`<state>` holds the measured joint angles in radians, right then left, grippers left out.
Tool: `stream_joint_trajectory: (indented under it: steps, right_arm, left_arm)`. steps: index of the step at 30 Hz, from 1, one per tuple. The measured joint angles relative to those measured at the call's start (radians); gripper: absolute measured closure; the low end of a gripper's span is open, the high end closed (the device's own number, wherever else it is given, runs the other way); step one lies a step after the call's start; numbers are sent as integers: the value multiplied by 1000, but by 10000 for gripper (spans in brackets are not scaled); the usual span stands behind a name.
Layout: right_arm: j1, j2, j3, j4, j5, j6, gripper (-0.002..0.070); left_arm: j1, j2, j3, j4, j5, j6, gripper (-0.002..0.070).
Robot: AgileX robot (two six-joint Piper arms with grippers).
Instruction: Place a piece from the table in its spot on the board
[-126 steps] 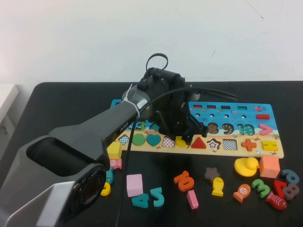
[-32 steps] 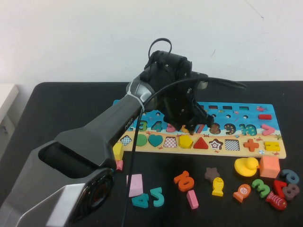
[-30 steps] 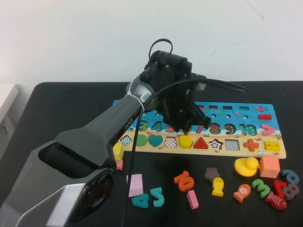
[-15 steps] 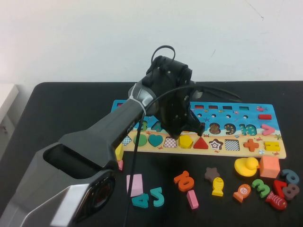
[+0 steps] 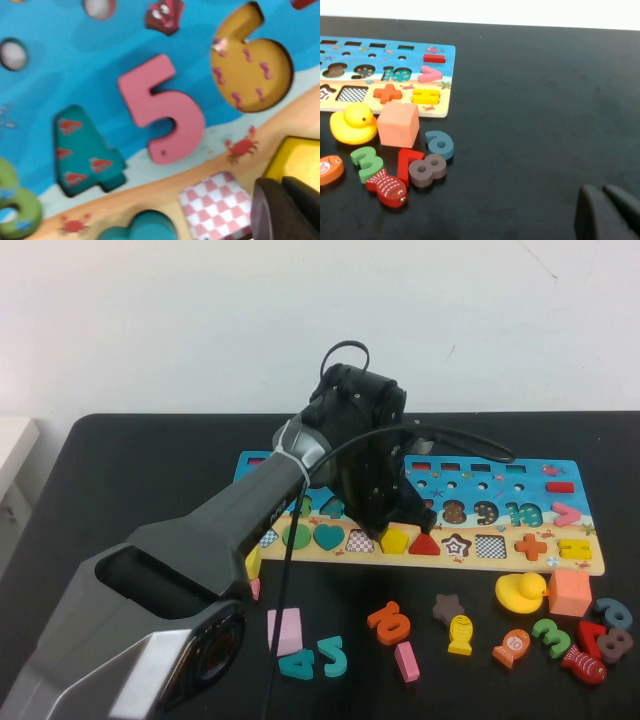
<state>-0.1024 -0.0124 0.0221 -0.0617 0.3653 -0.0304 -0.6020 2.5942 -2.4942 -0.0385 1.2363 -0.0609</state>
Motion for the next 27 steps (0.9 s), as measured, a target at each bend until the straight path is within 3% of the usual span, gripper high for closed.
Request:
stream_joint_trajectory:
  steps: [7, 18, 27]
  right_arm:
    - [0, 0, 0, 0, 0, 0, 657]
    - [0, 0, 0, 0, 0, 0, 657]
    - [0, 0, 0, 0, 0, 0, 658]
  left_arm:
    - [0, -46, -70, 39, 2, 1, 675]
    - [0, -437, -81, 239, 13, 25, 675]
    - [0, -844, 167, 392, 25, 30, 675]
